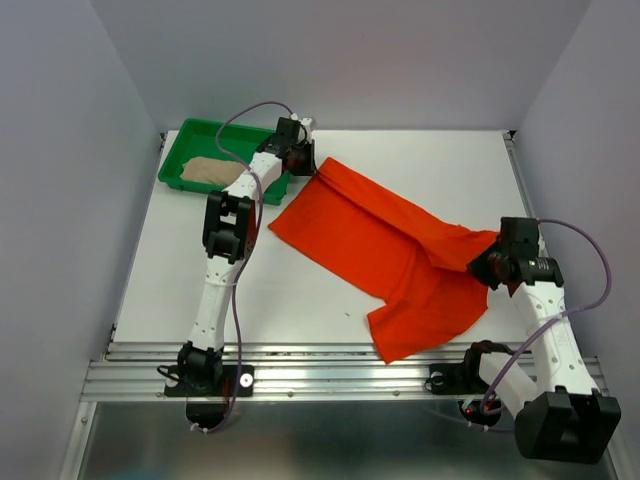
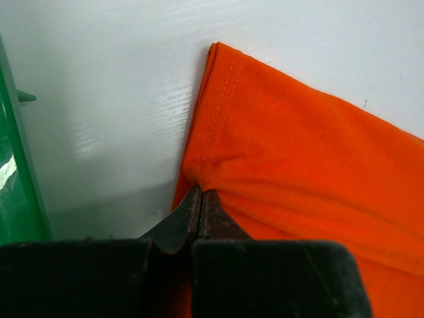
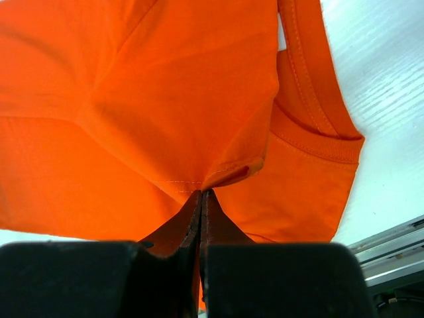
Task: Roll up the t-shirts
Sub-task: Fold the T-shirt at the center of the board.
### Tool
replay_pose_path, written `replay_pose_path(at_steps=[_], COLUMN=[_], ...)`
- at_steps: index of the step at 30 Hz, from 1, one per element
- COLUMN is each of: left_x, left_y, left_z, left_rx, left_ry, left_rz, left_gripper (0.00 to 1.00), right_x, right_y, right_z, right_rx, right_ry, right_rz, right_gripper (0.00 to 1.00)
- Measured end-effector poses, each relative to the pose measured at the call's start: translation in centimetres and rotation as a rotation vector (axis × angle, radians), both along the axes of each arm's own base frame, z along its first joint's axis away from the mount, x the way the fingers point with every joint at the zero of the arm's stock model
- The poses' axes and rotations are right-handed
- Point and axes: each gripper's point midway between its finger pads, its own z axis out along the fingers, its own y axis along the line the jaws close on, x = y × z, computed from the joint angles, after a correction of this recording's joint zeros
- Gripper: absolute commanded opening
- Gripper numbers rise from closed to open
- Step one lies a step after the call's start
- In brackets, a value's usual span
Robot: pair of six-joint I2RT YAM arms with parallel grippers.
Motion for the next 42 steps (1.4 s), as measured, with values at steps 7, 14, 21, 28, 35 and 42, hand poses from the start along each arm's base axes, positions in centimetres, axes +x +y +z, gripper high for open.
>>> replay_pose_path(at_steps=[7,14,21,28,35,42], left_x=[0.0,-0.2,-0.4,-0.5,-0.9,-1.5], left_y=[0.0,0.0,0.2,0.1,-1.7,-3.2], left_z=[0.0,-0.1,-0.2,0.1,2.3,3.5], left_rx=[0.0,0.001,0.004,0.005,-0.002,0.011], left_ry=[0.0,0.004,0.017,0.016,-0.023,-0.061], left_rz=[0.0,-0.009,-0.01,-0.014,-0.04,-0.047], left_gripper=[0.0,0.43,0.63,0.62,0.51,0.5], right_x=[-1.4,-1.6,-1.5,-1.2,1.2,3.0], right_y=[1.1,1.5,1.5,0.9,-1.2,-4.3], right_z=[-2.0,-2.1,-2.1,-2.4,-3.6,-5.4], right_rx=[0.036,0.049,0.054,0.032,-0.046,-0.095], right_ry=[0.043,0.052,0.052,0.072,0.119,0.153], right_rz=[0.032,0.045,0.036,0.001,-0.081,-0.172], right_gripper=[0.01,0.51,0.59,0.46,0.41,0.33])
